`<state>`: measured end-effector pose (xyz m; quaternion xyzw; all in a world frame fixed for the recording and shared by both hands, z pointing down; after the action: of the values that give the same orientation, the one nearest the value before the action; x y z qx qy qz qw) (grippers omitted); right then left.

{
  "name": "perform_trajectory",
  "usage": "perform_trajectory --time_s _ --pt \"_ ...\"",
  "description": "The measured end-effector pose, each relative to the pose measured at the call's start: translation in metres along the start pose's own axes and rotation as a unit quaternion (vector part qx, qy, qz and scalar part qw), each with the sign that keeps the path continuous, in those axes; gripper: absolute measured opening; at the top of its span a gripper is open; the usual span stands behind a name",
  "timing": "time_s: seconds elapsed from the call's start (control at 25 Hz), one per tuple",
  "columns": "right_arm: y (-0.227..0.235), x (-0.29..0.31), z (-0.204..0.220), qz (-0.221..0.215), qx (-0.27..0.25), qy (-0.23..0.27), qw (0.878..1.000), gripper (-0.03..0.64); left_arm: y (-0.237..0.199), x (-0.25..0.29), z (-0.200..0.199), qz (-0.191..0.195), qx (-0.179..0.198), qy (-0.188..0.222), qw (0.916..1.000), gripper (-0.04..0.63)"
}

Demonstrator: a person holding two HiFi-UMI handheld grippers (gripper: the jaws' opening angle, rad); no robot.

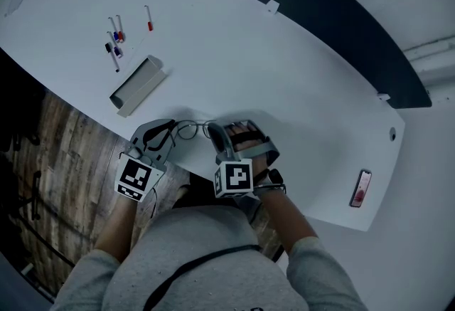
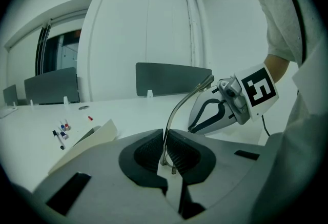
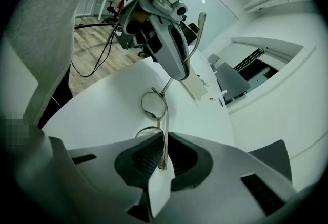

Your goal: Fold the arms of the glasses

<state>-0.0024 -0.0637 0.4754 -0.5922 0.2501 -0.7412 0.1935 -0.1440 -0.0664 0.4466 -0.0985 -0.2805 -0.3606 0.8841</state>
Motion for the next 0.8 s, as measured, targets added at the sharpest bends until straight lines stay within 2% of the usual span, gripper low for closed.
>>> perform_trajectory --time_s 0.28,0.56,0.8 --pt "0.000 0.002 0.002 0.000 0.006 0.005 1.000 0.038 0.002 0.004 -0.004 -0.005 0.024 -0.007 0.9997 0.028" --pt "0.000 0.003 0.005 -0.002 0.015 0.007 1.000 0.038 0.012 0.011 -0.013 -0.011 0.103 -0.032 0.9942 0.028" --pt "0.000 0.003 0.006 0.000 0.016 0.009 1.000 0.038 0.013 0.015 -0.016 -0.012 0.119 -0.040 0.9920 0.028"
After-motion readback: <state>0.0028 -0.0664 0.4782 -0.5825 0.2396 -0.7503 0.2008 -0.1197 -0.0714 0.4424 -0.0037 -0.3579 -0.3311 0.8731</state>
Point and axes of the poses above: the fingertips, and each gripper's own axes: x forward along the fingers, y to its right, z out of its underside, the point moved 7 cm from there along -x, backward along the fingers, and after that the axes turned 10 degrees about -y, right-handed, at the moved point
